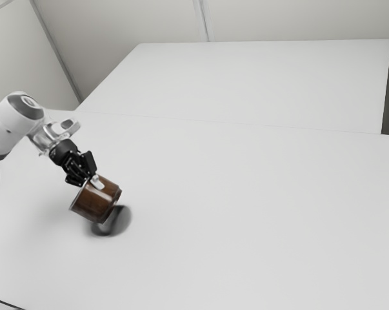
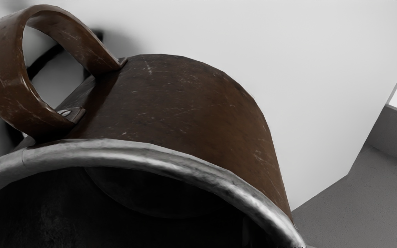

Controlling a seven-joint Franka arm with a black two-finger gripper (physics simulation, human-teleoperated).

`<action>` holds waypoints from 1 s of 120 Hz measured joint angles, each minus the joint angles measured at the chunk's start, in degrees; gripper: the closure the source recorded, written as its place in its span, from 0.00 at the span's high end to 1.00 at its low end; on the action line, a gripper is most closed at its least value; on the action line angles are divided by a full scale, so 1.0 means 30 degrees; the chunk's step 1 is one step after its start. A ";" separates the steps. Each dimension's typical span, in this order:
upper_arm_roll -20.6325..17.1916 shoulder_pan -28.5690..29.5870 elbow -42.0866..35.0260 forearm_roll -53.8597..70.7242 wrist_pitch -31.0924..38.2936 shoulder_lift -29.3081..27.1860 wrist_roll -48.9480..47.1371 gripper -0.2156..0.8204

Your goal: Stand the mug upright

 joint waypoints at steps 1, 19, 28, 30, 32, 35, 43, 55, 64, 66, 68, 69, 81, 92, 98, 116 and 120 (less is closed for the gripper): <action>-0.0022 -0.0060 0.0014 0.0076 0.0073 -0.0042 -0.0106 0.04; -0.0120 -0.1479 -0.0011 0.1537 0.1994 -0.1105 -0.2538 0.05; -0.0123 -0.2249 -0.0120 0.2294 0.3107 -0.1394 -0.3957 0.05; -0.0122 -0.2390 -0.0172 0.2427 0.3358 -0.1423 -0.4276 0.05; -0.0123 -0.2539 -0.0221 0.2572 0.3605 -0.1442 -0.4596 0.05; -0.0122 -0.2783 -0.0300 0.2844 0.3986 -0.1475 -0.5099 0.05; -0.0122 -0.3579 -0.0516 0.3703 0.4945 -0.1512 -0.6510 0.05; -0.0138 -0.4698 -0.0888 0.5093 0.6043 -0.1772 -0.8716 0.05; -0.0155 -0.5276 -0.1508 0.6172 0.6676 -0.2241 -1.0436 0.05; -0.0173 -0.5346 -0.1611 0.6422 0.6786 -0.2344 -1.0823 0.05; -0.0191 -0.5422 -0.1686 0.6667 0.6885 -0.2423 -1.1209 0.05; -0.0198 -0.5461 -0.1720 0.6781 0.6930 -0.2451 -1.1399 0.05; -0.0254 -0.6023 -0.2067 0.7879 0.7348 -0.2586 -1.3615 0.05; -0.0268 -0.6450 -0.2338 0.8480 0.7596 -0.2535 -1.5504 0.05; -0.0273 -0.6716 -0.2447 0.8665 0.7728 -0.2500 -1.6472 0.05; -0.0281 -0.7285 -0.2942 0.8913 0.8359 -0.2411 -1.9090 0.05; -0.0283 -0.7325 -0.2947 0.8937 0.8473 -0.2374 -1.9599 0.05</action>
